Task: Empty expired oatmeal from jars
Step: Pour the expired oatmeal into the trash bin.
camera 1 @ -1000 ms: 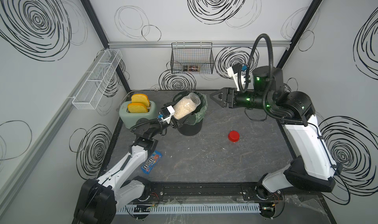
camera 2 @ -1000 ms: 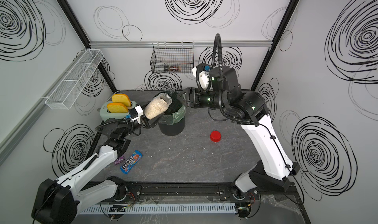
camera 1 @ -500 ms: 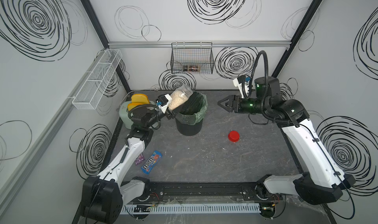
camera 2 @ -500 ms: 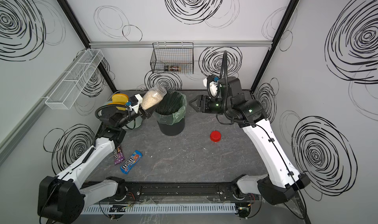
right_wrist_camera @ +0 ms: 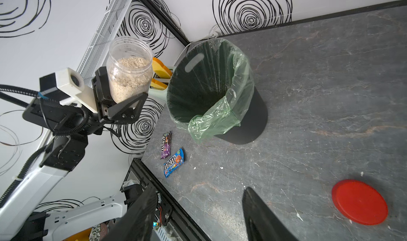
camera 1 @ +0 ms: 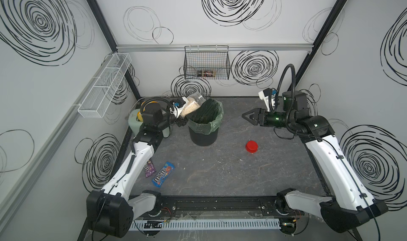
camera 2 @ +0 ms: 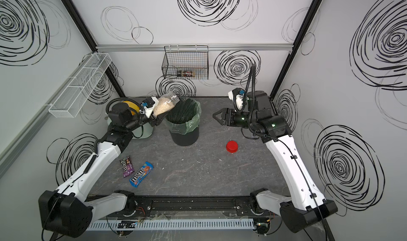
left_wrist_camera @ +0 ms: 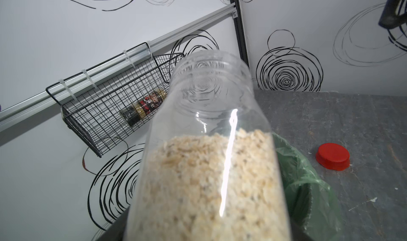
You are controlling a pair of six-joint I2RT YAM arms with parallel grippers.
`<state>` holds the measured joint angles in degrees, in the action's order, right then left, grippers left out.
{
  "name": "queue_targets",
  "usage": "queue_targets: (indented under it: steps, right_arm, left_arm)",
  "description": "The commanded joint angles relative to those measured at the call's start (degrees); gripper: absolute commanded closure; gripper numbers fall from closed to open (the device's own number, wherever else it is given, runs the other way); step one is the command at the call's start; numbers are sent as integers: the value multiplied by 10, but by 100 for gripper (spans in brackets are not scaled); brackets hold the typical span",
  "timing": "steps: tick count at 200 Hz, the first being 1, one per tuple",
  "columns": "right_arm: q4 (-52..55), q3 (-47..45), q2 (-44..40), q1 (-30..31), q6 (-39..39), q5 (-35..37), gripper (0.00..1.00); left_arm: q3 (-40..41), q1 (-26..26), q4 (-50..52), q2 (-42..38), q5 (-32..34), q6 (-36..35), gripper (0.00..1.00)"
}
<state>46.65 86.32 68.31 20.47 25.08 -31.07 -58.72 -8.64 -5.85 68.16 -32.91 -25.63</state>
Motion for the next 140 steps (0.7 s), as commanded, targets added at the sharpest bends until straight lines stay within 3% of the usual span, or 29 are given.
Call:
queue_targets:
  steps: [1,54,140]
  right_arm:
    - [-26,-8,-15,-3,-18,-16,35]
    - [-26,-23,-27,-8,-29,-24,35]
    - [-24,-36,-42,-10,-40,-17,35]
  left_arm:
    - [-58,-6,75,10,35,-55,65]
    - [-136,-34,223,43,112,-122,66]
    - [-216,-62,355,81,192,-204,68]
